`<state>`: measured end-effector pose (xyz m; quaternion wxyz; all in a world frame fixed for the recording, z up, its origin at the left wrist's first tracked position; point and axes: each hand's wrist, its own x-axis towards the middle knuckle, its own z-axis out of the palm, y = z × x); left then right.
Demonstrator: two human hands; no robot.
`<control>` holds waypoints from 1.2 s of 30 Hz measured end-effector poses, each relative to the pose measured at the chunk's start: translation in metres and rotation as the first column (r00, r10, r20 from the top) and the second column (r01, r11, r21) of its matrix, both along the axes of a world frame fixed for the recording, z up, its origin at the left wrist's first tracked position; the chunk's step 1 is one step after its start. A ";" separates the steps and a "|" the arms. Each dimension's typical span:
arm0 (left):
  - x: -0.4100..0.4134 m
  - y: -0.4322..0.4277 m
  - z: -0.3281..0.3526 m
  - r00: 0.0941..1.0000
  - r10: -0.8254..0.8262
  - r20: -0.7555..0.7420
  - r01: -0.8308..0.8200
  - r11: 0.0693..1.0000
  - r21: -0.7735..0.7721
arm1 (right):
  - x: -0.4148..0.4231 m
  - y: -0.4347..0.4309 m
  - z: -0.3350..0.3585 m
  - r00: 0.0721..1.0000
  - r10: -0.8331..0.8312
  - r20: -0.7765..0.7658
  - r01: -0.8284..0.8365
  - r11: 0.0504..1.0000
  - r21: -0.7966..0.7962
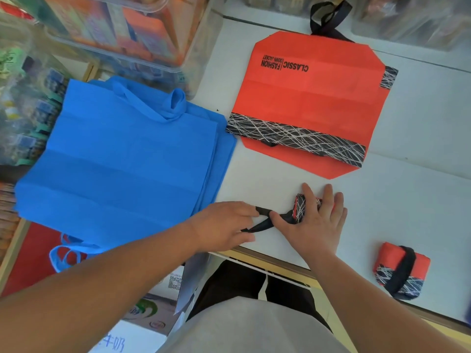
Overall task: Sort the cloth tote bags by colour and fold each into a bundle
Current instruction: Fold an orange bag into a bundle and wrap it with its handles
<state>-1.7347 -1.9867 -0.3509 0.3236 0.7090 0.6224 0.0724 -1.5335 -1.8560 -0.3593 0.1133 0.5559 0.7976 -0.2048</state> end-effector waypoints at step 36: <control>0.052 0.044 0.029 0.507 0.857 0.095 -0.718 0.481 -0.503 | 0.005 0.002 -0.008 0.996 0.089 0.003 -0.089 0.996 -0.009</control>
